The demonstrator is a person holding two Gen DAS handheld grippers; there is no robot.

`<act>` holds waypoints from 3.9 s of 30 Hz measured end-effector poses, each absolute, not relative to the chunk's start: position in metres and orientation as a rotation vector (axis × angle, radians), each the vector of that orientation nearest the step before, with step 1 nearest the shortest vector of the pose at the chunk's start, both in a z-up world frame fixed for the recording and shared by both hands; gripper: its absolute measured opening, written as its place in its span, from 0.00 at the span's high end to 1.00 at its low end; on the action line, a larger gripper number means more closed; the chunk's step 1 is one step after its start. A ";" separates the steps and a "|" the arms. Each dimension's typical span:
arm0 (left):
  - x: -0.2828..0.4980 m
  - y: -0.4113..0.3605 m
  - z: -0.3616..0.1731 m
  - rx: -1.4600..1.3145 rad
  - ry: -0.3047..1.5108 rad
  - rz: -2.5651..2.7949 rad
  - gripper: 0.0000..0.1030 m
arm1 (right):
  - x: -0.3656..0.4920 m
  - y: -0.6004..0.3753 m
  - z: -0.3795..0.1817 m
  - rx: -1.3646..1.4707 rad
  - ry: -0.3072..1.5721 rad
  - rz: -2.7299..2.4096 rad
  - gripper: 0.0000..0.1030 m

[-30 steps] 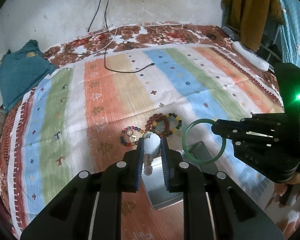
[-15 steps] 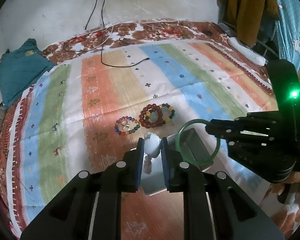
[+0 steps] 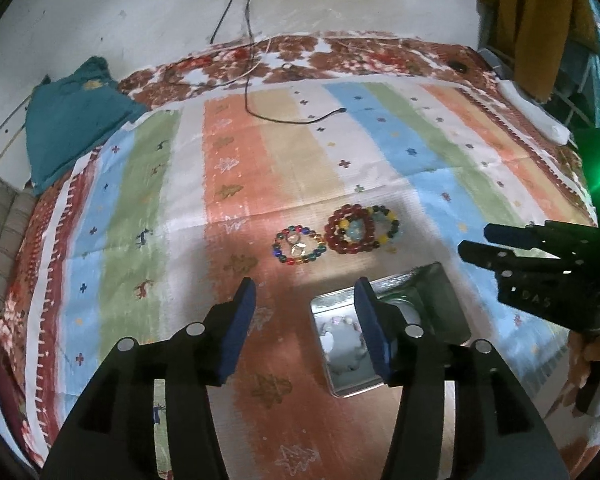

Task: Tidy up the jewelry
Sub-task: 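Open both tools to drop the bracelet and bangle into the tin, then move both tools back to the remaining bracelets, then grasp the multicolour bead bracelet with the left tool while the right tool grasps the red bead bracelet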

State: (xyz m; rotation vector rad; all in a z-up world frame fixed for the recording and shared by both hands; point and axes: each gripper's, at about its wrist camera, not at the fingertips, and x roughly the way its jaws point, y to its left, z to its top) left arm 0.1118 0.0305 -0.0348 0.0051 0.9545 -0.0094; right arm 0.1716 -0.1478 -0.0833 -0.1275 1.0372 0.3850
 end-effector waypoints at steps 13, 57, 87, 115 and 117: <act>0.153 0.046 -0.056 0.022 1.019 0.072 0.36 | 0.199 -0.139 -0.086 -0.152 1.026 0.387 0.46; 0.240 0.078 -0.144 -0.036 1.219 0.033 0.38 | 0.285 -0.090 -0.149 -0.173 1.153 0.406 0.33; 0.261 0.067 -0.171 0.032 1.268 0.013 0.91 | 0.303 -0.059 -0.177 -0.321 1.181 0.477 0.86; 0.228 0.050 -0.090 -0.041 1.094 -0.027 0.91 | 0.263 -0.091 -0.113 -0.159 1.083 0.504 0.87; 0.224 0.051 -0.084 -0.045 1.082 -0.026 0.91 | 0.260 -0.094 -0.111 -0.160 1.080 0.496 0.87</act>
